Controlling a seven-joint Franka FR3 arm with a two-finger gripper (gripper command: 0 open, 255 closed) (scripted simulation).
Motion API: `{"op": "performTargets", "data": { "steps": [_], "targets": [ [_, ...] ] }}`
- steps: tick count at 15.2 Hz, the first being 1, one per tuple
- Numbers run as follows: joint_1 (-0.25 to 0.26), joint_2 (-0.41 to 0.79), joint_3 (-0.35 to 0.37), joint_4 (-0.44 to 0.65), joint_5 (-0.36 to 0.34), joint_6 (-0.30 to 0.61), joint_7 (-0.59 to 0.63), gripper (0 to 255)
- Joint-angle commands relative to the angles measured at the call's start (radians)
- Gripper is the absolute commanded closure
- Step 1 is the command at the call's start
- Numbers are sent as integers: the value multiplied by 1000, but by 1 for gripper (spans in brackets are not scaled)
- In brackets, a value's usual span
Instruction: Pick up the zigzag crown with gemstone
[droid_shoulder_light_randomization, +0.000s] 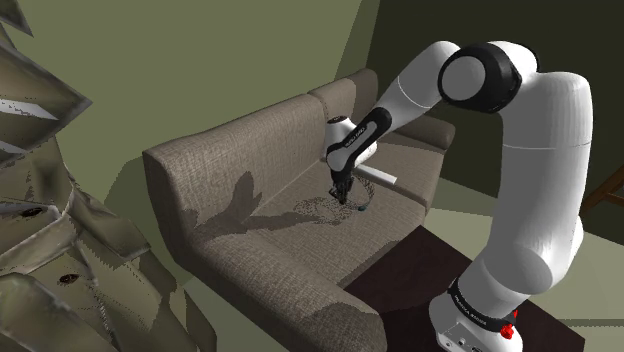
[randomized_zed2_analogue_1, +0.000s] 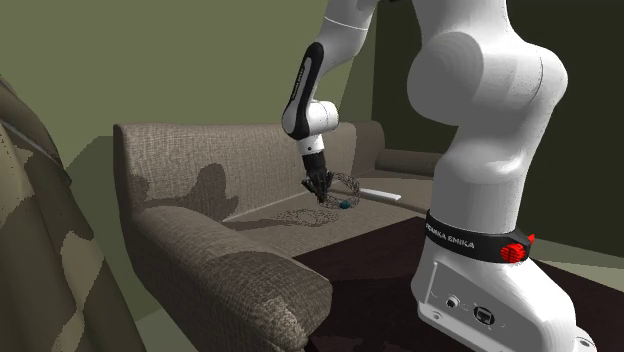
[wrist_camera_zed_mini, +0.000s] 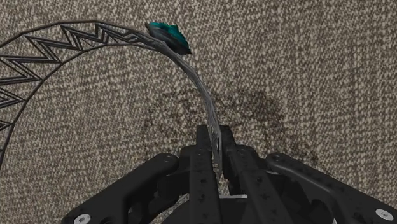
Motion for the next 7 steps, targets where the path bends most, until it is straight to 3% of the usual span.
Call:
{"op": "performTargets", "data": {
  "steps": [1,7],
  "targets": [
    [0,-22,2,1,3,-22,-4,255],
    [-1,-70,4,-3,10,-66,-14,255]
  ]
}}
